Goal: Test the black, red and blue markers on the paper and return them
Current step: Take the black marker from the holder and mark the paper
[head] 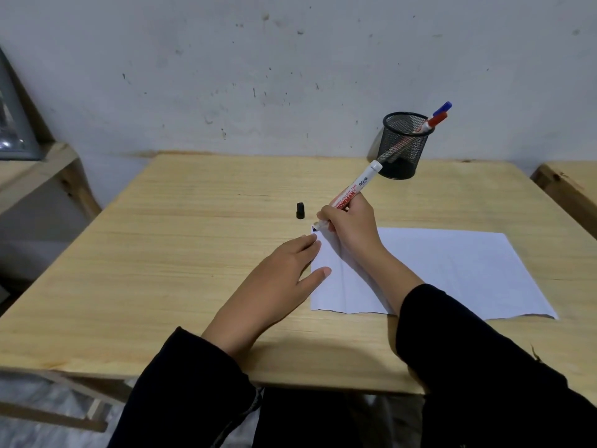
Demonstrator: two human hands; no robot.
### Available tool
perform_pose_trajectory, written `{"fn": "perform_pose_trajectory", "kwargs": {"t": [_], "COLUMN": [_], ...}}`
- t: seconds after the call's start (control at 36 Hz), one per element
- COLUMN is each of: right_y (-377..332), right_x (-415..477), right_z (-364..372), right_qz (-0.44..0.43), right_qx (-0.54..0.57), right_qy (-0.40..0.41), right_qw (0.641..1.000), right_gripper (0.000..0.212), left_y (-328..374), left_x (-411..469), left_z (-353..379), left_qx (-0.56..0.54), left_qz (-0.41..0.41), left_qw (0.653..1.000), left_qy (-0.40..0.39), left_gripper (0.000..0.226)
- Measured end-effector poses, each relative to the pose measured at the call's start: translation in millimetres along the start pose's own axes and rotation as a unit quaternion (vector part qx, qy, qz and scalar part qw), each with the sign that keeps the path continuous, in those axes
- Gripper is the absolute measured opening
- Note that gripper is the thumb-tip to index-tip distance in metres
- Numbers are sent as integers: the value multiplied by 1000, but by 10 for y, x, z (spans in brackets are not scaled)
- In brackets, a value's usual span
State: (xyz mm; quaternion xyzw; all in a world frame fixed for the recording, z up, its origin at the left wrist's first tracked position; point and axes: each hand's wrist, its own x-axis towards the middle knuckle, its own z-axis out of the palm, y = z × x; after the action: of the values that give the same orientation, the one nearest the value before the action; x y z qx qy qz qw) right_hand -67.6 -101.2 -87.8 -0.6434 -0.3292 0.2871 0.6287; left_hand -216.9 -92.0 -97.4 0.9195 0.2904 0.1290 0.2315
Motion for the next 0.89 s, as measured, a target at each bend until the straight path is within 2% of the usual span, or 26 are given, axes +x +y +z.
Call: {"fn": "perform_pose_trajectory", "kwargs": {"t": [0.08, 0.22, 0.36, 0.47, 0.64, 0.72, 0.81, 0.86, 0.89], "right_y": [2, -52, -159, -279, -424, -437, -427, -428, -432], "right_x": [4, 19, 29, 57, 63, 28, -2, -19, -26], "right_z": [-10, -59, -159, -291, -526, -610, -682, -717, -731], "right_qz": [11, 59, 47, 26, 9, 14, 16, 16, 16], "right_qx": [15, 155, 258, 259, 265, 270, 265, 265, 266], "right_qy": [4, 19, -10, -12, 4, 15, 22, 25, 26], "right_qw": [1000, 986, 965, 965, 964, 963, 964, 964, 963], "right_gripper": [16, 19, 5, 4, 5, 3, 2, 3, 4], "left_y": [-5, -27, -33, -33, -98, -125, -169, -143, -106], "left_x": [4, 7, 41, 138, 477, 624, 709, 733, 733], "left_z": [8, 21, -44, -155, -317, -316, -279, -277, -285], "left_qx": [0, -10, -31, -82, -74, -54, -43, -77, -131], "left_qz": [0, -3, -6, -24, -30, -56, -85, -107, -120], "left_qw": [1000, 1000, 1000, 996, 989, 991, 990, 983, 972], "left_qy": [2, 6, -2, -6, 125, 107, 100, 131, 155], "left_gripper": [54, 55, 51, 39, 38, 38, 26, 17, 13]}}
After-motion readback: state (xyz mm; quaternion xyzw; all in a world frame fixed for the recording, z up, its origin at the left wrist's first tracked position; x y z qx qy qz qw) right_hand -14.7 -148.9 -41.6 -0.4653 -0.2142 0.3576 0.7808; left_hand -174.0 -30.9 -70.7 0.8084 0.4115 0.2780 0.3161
